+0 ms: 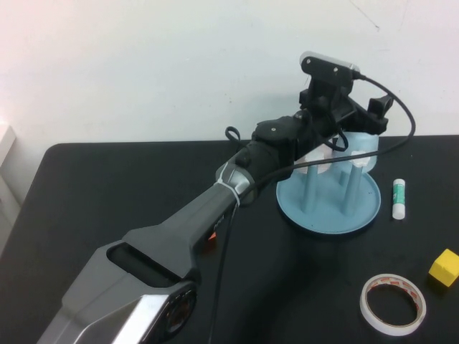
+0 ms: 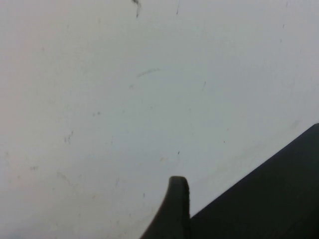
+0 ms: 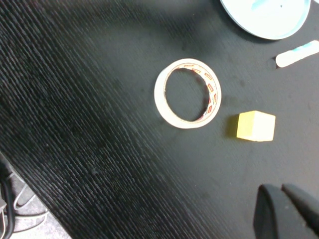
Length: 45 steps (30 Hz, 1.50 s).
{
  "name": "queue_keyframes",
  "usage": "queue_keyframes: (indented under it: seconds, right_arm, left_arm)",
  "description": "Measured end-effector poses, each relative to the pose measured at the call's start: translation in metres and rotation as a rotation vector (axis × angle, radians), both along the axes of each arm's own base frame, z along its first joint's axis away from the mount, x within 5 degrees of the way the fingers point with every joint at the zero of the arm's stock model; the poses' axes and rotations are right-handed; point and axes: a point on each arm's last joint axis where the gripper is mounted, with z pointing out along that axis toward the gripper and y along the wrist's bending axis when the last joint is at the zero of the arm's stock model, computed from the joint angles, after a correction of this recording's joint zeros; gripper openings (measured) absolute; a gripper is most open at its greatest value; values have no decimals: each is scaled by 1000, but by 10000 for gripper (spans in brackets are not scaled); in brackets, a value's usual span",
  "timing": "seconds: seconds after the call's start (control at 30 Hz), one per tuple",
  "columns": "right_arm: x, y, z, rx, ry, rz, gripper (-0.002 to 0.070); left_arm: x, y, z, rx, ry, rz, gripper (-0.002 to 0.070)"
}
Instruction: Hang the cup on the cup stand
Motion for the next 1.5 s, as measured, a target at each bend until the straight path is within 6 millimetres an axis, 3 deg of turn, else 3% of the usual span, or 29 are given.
queue_keyframes:
  seconds: [0.13, 0.2, 0.37, 0.5, 0.57, 0.73, 0.83, 1.0, 1.1, 1.27, 1.5]
  right_arm:
    - [0, 0, 0, 0, 0, 0, -1]
    - [0, 0, 0, 0, 0, 0, -1]
    - [0, 0, 0, 0, 0, 0, -1]
    - [0, 0, 0, 0, 0, 0, -1]
    - [0, 0, 0, 0, 0, 0, -1]
    - [0, 0, 0, 0, 0, 0, -1]
    - [0, 0, 0, 0, 0, 0, -1]
    - [0, 0, 0, 0, 0, 0, -1]
    - [0, 0, 0, 0, 0, 0, -1]
    - [0, 0, 0, 0, 0, 0, -1]
    - [0, 0, 0, 0, 0, 0, -1]
  left_arm:
    - [-2, 1, 14, -1, -30, -2, 570]
    - [-3, 3, 29, 34, -87, -6, 505]
    - [-16, 16, 90, 139, -221, -106, 288]
    - [-30, 41, 135, 353, -239, -169, 83]
    - [-35, 58, 156, 434, -199, -128, 38]
    - [-37, 112, 206, 484, -119, 30, 5]
    - [-47, 146, 246, 471, -142, 123, 1]
    - [-93, 194, 322, 427, -227, 272, 0]
    - [-126, 215, 358, 414, -277, 347, 0]
    - [-180, 248, 390, 450, -298, 424, 0]
    - [-239, 291, 390, 571, -213, 547, 0]
